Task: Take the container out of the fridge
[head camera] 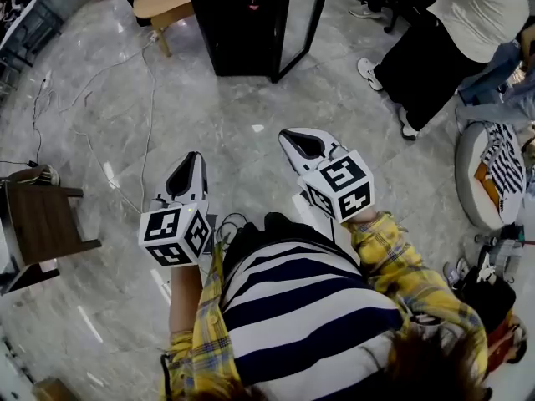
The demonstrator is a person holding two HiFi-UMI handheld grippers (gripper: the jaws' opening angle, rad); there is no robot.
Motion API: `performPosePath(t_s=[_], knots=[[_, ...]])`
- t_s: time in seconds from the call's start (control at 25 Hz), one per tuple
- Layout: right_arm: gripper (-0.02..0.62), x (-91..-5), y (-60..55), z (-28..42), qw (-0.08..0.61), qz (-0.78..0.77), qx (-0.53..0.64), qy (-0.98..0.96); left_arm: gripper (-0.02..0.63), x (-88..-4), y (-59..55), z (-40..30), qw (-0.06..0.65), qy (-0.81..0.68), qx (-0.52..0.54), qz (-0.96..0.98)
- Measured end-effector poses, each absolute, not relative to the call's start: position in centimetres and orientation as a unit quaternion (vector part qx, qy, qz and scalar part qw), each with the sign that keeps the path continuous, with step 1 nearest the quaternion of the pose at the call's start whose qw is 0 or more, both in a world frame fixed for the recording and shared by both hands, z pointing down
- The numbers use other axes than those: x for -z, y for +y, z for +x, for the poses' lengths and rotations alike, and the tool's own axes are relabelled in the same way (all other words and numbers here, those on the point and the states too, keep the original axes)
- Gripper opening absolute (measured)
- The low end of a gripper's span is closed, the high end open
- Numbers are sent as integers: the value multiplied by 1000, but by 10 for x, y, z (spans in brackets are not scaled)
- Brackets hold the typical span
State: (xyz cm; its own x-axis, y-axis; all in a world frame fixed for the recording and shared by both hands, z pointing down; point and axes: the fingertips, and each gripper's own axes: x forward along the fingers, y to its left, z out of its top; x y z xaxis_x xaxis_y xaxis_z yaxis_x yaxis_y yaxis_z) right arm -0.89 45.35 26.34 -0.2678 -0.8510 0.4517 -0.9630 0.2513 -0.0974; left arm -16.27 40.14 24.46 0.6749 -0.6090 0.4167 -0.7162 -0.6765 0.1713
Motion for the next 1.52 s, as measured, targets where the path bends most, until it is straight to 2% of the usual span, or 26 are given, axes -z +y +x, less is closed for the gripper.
performPosePath(t_s=[0.56, 1.04, 1.12, 1.2, 1.52], knots=[[31, -273, 432, 4, 137, 576, -195, -782, 37, -255, 381, -148, 167, -368, -180, 897], [34, -269, 350, 20, 145, 581, -181, -780, 37, -263, 296, -125, 178, -353, -165, 903], [38, -269, 334, 21, 150, 578, -181, -781, 37, -266, 282, -123, 183, -352, -166, 903], [74, -269, 317, 20, 155, 572, -183, -784, 37, -267, 267, -123, 187, -353, -165, 902], [85, -268, 252, 17, 178, 555, -175, -793, 37, -271, 208, -130, 194, -362, -165, 897]])
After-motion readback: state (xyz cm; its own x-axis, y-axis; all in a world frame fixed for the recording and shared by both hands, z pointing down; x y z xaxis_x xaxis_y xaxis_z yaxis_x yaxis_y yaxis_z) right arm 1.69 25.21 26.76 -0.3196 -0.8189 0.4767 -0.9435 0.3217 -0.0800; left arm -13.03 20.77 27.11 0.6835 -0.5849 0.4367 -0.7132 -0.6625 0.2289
